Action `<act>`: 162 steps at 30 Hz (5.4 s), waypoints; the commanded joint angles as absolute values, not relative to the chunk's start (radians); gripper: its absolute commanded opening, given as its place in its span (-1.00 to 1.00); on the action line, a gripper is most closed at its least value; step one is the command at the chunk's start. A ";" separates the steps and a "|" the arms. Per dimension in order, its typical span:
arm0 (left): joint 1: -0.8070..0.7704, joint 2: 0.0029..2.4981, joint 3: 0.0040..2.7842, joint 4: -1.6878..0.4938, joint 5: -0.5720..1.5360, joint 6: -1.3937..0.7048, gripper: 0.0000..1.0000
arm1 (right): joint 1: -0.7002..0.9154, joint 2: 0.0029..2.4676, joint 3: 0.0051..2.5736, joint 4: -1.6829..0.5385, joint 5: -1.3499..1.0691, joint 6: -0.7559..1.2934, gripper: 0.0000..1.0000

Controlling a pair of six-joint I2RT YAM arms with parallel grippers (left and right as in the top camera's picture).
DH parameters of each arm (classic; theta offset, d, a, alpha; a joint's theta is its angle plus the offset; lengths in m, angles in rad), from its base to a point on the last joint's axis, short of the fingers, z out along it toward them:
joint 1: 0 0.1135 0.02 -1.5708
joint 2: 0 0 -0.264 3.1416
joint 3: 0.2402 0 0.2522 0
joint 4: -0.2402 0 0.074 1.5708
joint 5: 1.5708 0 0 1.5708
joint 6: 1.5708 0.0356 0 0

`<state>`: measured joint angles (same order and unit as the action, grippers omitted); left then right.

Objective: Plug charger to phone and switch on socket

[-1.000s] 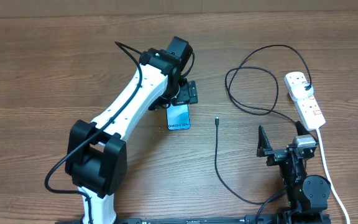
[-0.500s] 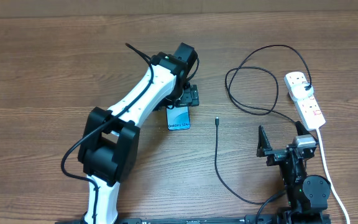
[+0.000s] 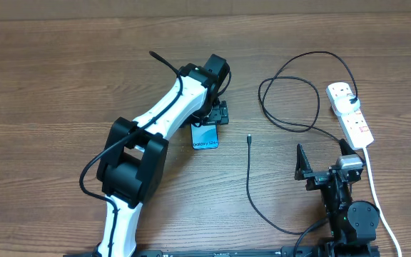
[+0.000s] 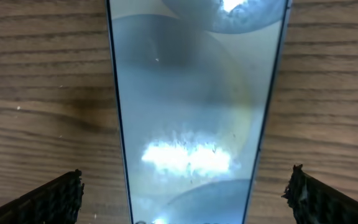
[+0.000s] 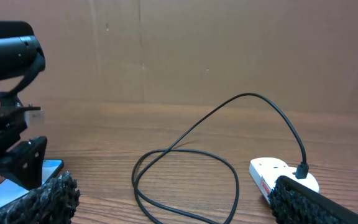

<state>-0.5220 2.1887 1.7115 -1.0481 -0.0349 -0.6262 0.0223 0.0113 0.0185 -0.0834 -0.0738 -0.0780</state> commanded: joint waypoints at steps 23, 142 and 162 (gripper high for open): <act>-0.523 2.311 1.717 -1.034 -0.033 -0.625 0.94 | 0.029 0.003 0.009 -0.080 -0.072 -0.072 1.00; -0.456 2.310 1.964 -1.235 0.017 -0.605 0.51 | 0.029 0.003 0.009 -0.080 -0.072 -0.072 1.00; -0.455 2.315 1.863 -1.082 -0.047 -0.606 1.00 | 0.029 0.003 0.009 -0.080 -0.072 -0.072 0.99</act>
<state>-0.4633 2.3070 1.8511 -1.1000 -0.0257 -0.6144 0.0223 0.0109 0.0185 -0.0834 -0.0738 -0.0784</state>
